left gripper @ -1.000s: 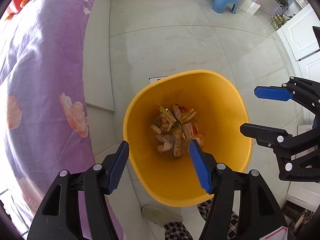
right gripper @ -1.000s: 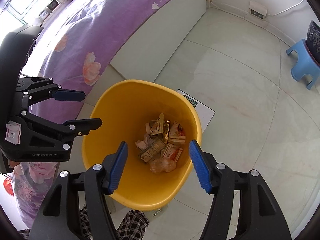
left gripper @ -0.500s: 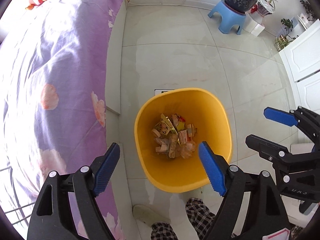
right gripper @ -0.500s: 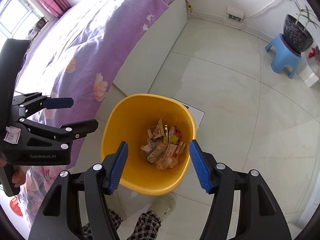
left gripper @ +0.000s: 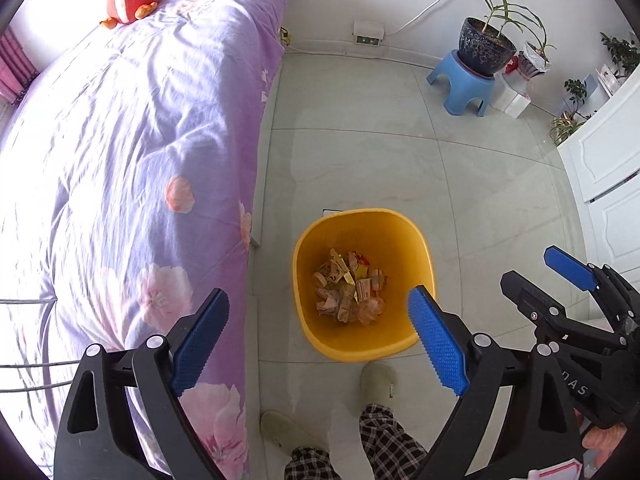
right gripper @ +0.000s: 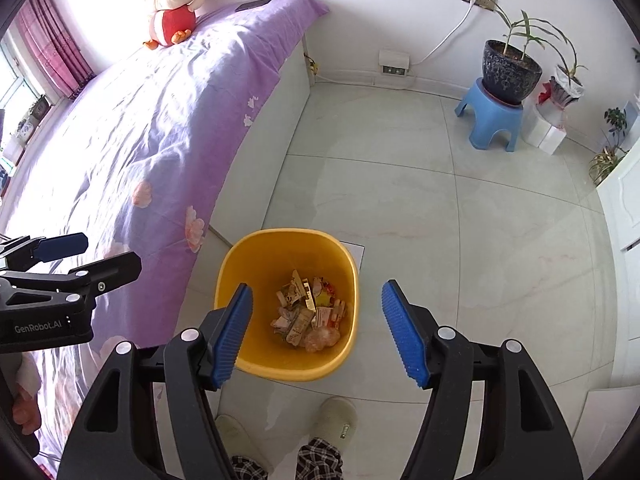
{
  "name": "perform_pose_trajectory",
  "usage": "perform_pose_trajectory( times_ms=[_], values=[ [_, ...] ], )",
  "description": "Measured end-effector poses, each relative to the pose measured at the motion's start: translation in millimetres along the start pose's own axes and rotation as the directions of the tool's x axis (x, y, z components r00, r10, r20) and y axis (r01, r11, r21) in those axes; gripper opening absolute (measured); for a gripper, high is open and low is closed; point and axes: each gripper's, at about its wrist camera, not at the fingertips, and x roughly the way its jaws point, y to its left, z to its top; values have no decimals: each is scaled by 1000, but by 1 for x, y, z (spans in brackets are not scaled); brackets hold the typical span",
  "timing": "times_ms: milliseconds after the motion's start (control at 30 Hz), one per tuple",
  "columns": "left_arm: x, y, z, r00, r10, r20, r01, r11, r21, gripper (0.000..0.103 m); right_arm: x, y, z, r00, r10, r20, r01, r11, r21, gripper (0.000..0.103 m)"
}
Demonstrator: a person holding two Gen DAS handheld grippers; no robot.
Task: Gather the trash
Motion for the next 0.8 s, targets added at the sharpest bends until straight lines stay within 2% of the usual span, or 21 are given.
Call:
perform_pose_trajectory(
  times_ms=[400, 800],
  values=[
    [-29, 6, -4, 1000, 1, 20, -1, 1000, -5, 91, -31, 12, 1, 1000, 3, 23, -3, 1000, 2, 68],
    [-40, 9, -4, 999, 8, 35, -8, 1000, 0, 91, -40, 22, 3, 1000, 10, 27, -10, 1000, 1, 69]
  ],
)
